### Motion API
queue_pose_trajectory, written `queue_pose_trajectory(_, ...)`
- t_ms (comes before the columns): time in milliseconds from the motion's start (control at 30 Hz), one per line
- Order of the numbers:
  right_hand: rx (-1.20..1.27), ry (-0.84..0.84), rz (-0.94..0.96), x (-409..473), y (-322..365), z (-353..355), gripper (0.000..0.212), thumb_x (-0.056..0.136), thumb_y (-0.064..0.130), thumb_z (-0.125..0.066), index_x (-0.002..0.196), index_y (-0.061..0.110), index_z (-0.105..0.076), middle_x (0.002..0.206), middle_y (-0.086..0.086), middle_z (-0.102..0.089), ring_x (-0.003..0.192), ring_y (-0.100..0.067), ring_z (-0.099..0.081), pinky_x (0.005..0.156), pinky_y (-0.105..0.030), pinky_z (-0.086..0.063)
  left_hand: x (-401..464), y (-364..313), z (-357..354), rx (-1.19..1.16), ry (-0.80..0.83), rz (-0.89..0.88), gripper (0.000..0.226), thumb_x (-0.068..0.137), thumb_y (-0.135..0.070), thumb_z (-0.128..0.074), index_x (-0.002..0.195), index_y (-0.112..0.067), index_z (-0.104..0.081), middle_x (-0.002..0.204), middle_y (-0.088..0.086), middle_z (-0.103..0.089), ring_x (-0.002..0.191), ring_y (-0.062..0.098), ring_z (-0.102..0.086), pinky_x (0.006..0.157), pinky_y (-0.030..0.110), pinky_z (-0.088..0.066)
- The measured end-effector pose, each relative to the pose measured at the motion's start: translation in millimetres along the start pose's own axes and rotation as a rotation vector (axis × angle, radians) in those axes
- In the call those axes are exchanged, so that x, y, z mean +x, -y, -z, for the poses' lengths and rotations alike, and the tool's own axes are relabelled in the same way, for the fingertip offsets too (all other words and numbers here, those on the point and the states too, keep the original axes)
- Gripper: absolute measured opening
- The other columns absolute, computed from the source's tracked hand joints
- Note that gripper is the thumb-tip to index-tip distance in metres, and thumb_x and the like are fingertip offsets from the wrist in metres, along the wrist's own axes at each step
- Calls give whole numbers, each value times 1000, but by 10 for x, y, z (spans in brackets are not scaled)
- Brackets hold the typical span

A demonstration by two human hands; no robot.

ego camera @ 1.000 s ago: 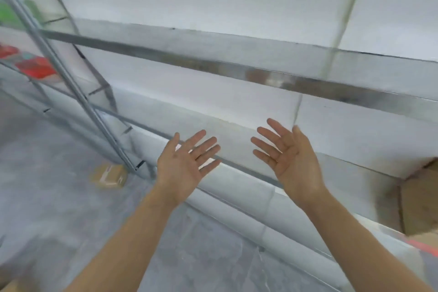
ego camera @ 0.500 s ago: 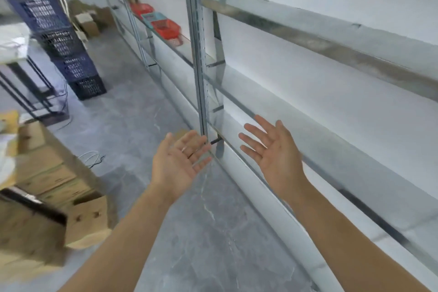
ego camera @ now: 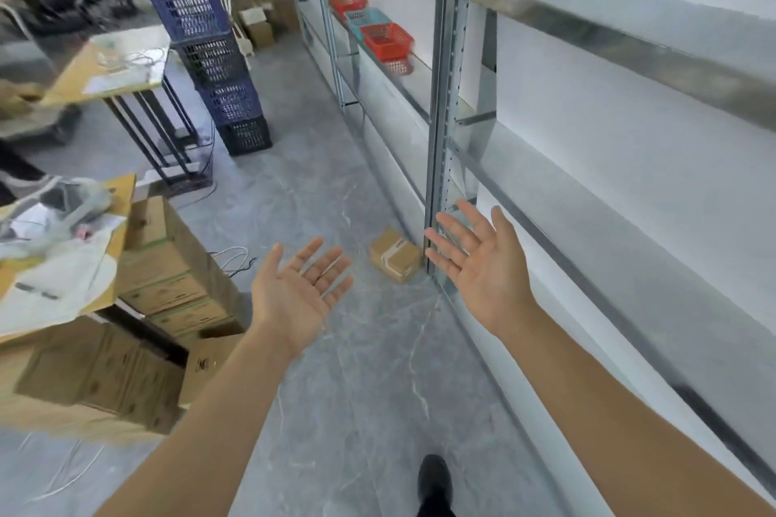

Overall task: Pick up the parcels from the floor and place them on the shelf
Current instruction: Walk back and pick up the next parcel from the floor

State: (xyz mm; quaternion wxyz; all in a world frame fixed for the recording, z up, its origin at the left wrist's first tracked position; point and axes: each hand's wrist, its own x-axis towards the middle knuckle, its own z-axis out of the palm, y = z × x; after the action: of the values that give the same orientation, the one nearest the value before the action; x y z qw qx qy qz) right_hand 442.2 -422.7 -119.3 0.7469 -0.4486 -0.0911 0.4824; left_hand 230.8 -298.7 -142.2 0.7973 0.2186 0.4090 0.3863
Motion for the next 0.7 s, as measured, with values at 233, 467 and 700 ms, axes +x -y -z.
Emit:
queue_pose_trajectory(233,13,11,-30,1031,380,124,57,107,51,-35,153,21,-49,149,-10,-60,137,-34,-58,119,-52,-40,763,-93,-614,0,-11,-8,56,107,-47,-37,142,-10,-61,143,21,-65,133,40,-60,120,57,-40)
queue_pose_trajectory(467,-17,24,-64,1824,535,-11,58,106,52,-37,154,21,-48,151,-12,-58,137,-35,-58,111,-48,-48,1318,-285,-869,-1,-10,13,54,107,-41,-35,145,-11,-59,143,19,-66,133,37,-61,120,57,-40)
queue_pose_trajectory(700,-72,36,-82,2528,447,-401,44,108,51,-34,134,27,-60,150,-10,-59,135,-33,-59,110,-47,-47,2014,-582,-837,-39,-18,19,52,106,-36,-34,145,-13,-59,140,20,-67,127,38,-65,117,57,-43)
